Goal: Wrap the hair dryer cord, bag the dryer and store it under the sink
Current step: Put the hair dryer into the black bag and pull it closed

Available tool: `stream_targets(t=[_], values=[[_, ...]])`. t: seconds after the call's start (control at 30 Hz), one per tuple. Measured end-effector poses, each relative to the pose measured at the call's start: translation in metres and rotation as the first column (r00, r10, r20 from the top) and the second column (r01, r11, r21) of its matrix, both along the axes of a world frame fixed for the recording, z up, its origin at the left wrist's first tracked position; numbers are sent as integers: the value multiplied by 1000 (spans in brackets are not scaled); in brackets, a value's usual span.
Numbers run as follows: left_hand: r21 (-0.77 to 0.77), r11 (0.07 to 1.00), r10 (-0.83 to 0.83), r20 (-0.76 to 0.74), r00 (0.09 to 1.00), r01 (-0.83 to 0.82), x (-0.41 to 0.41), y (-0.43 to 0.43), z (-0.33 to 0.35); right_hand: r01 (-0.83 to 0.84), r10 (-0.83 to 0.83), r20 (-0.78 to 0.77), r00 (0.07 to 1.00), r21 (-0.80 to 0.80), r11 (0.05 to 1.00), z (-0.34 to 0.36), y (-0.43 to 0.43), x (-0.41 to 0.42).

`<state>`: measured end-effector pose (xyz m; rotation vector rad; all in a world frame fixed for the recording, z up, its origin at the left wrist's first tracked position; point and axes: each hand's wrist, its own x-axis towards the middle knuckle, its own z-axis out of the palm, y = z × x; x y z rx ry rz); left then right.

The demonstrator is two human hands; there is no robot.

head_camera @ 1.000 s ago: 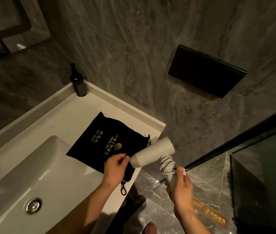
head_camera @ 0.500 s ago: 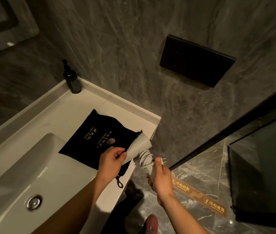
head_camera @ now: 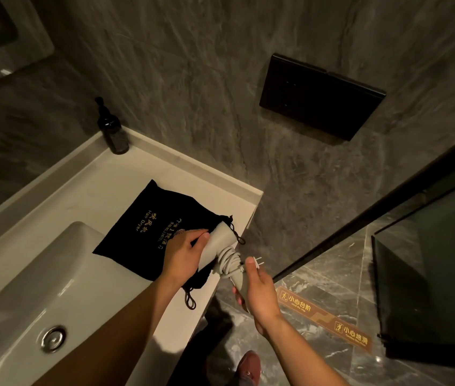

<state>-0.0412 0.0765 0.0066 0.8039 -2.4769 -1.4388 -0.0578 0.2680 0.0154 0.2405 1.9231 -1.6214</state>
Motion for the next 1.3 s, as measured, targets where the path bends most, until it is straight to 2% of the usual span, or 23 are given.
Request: stream_targets(t=[0.1,0.2,0.3,0.47,0.63,0.77,0.83,0.93,1.0,1.07,1.17,1.23,1.3], values=[[51,999,6,-37,999,-5,2,1,4,-50,49,-11,999,-31,998,1,-9,-10],[65,995,-73,-70,995,78,3,4,6,-63,65,11,998,-86,994,1,-26,-18],[83,989,-113,-108,988,123,5,5,6,-46,59,87,994,-148,988,-4,-46,-26],[119,989,-68,-115,991,82,3,-6,13,0,64,213,975,-285,959,-11,-70,-35],[3,985,-169,-165,972,172,6,-13,12,135,42,402,915,-401,906,-16,-94,-38],[-289,929,-270,-93,958,234,21,-24,0,168,81,446,891,-490,855,-24,-95,-40],[-376,908,-239,-94,967,188,36,-28,-10,209,65,465,883,-514,832,-29,-88,-40],[-377,926,-24,-45,999,5,58,-23,-24,200,60,458,887,-496,845,-39,-68,-36],[-331,938,125,36,992,-106,69,-16,-33,125,118,396,911,-535,836,-40,-55,-30],[-284,943,208,99,973,-173,79,-10,-41,-9,135,255,957,-441,898,-37,-48,-24],[-206,949,277,185,943,-239,92,-5,-49,-36,35,-64,997,-15,999,-39,-34,-26],[-105,945,326,244,913,-310,97,-4,-51,-18,99,-340,935,234,972,-44,-25,-37],[45,935,331,248,911,-352,98,-4,-49,-88,273,-483,832,371,925,-44,-20,-52]])
